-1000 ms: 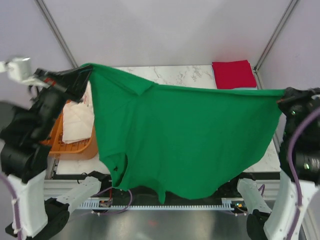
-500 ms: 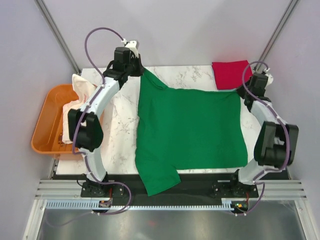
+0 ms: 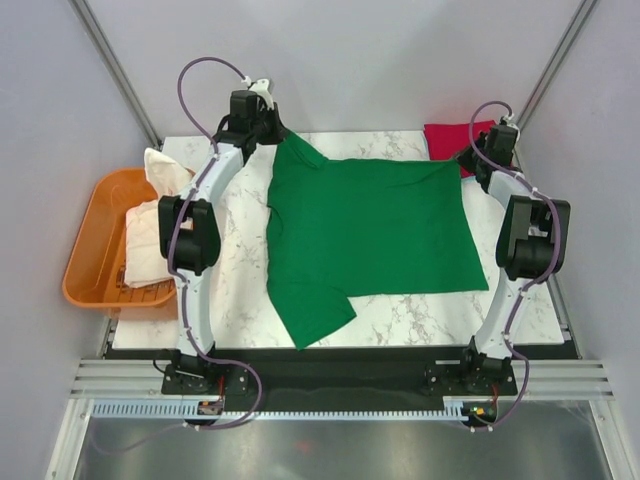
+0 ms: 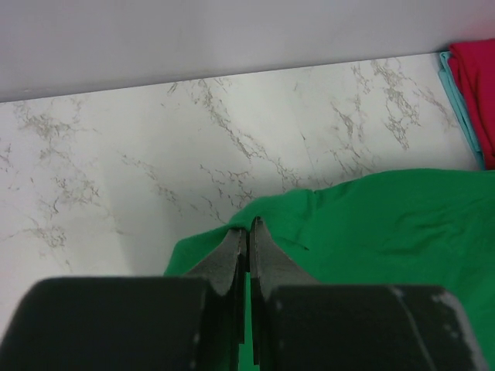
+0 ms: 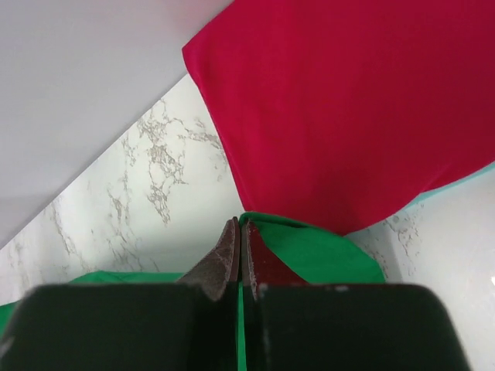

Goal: Fold and stack the t-shirts
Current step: Flatten the tshirt out

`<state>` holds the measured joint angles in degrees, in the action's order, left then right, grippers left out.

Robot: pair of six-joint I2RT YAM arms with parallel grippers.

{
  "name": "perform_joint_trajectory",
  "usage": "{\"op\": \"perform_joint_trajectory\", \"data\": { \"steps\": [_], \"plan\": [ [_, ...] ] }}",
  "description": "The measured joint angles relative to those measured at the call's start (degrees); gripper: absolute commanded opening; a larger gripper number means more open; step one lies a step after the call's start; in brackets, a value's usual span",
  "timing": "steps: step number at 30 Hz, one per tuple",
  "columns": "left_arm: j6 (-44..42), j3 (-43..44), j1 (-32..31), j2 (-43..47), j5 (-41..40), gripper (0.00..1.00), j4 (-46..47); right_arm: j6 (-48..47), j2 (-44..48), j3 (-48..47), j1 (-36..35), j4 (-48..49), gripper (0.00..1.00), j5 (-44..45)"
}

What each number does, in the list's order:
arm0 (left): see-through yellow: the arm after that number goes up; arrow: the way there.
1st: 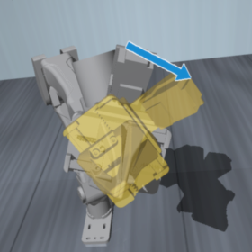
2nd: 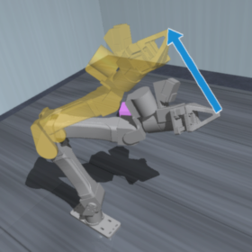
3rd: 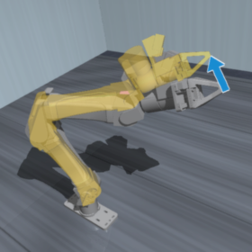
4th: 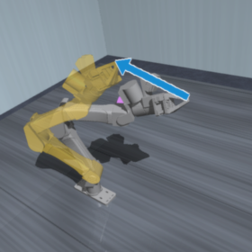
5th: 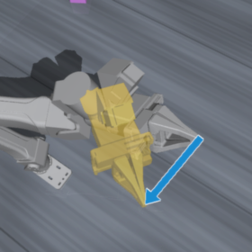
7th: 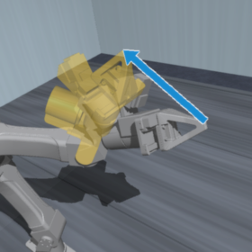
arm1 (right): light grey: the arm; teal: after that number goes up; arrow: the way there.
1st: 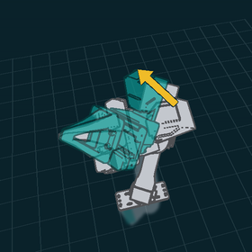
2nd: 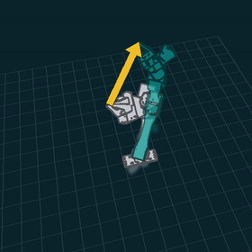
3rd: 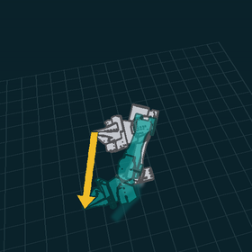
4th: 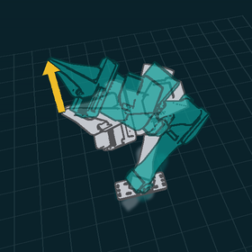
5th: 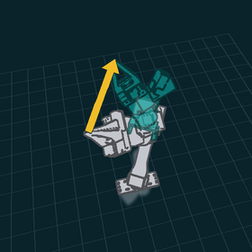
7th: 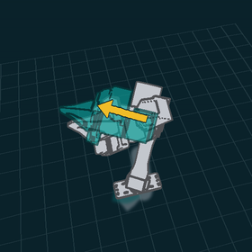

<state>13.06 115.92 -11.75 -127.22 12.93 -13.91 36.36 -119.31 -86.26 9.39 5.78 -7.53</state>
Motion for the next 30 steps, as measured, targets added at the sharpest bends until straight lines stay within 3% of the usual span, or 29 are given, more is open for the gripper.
{"op": "perform_joint_trajectory", "data": {
  "steps": [3, 8, 15, 23, 30],
  "plan": [
    [0.20, -2.58, -0.02, 2.49, -0.61, 0.02, 0.22, -1.20, 1.90, -0.42, 0.00, -3.26, 0.00, -0.07],
    [0.17, -11.72, -0.24, 16.70, -3.17, 0.02, -1.01, -3.17, 12.33, -4.22, 0.00, -19.41, 0.00, 2.16],
    [0.11, -22.82, -0.28, 49.55, -4.87, 0.02, 1.25, -4.74, 39.23, -8.66, 0.00, -34.25, 0.00, 4.79],
    [0.11, -34.86, -0.28, 76.96, -5.03, 0.02, 2.75, -5.09, 63.71, -9.81, 0.00, -51.36, 0.00, 8.09],
    [0.13, -33.88, -0.28, 86.03, -4.83, 0.02, -2.43, -5.84, 66.47, -24.72, 0.00, -61.88, 0.00, 12.87]
  ]
}}
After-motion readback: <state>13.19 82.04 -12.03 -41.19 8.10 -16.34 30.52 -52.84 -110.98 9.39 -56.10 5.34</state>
